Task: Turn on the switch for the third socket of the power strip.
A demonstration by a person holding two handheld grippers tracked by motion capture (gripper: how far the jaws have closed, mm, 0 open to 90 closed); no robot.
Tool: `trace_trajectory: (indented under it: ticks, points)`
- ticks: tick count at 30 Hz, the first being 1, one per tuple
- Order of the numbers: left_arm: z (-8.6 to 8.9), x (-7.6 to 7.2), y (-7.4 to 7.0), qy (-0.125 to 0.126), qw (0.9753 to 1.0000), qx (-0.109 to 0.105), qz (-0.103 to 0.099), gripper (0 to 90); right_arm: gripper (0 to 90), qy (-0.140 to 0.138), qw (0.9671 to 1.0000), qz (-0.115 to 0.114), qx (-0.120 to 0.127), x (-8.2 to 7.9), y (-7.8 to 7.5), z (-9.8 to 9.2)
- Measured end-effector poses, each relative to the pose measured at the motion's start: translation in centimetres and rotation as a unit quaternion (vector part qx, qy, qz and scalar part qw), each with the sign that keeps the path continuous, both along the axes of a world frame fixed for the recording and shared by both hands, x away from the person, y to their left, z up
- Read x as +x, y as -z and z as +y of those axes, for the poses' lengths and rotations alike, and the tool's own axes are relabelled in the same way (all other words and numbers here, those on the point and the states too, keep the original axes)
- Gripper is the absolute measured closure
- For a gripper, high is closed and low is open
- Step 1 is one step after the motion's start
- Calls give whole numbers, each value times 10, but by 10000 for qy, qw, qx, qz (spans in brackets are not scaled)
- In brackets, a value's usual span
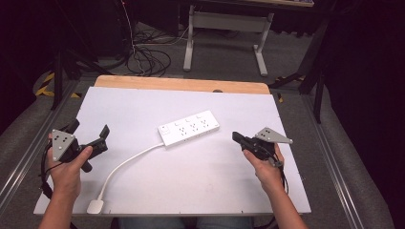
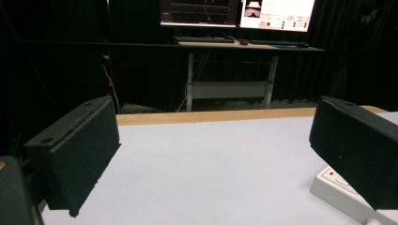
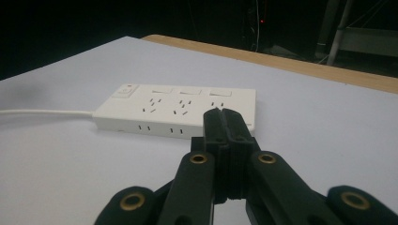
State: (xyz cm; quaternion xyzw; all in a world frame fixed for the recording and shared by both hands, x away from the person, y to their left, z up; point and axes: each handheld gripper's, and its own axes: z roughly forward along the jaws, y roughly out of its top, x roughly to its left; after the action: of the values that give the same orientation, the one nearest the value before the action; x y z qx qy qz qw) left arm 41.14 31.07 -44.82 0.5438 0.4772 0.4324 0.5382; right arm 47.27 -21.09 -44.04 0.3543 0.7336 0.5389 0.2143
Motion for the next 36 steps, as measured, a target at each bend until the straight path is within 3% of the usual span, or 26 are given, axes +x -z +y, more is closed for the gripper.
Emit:
trace_trajectory:
  ticks: [9,23,36]
  points:
    - [-4,0,1,43,9999,133,35,24,900,-26,9998,148,-139,16,-1,13]
    - [-7,1,2,47,9997,206,75,24,900,69,10000,-51,-41,46,-24,24]
    - [-5,1,2,49,9998,184,66,24,900,-100,9996,54,-255,61,-21,47]
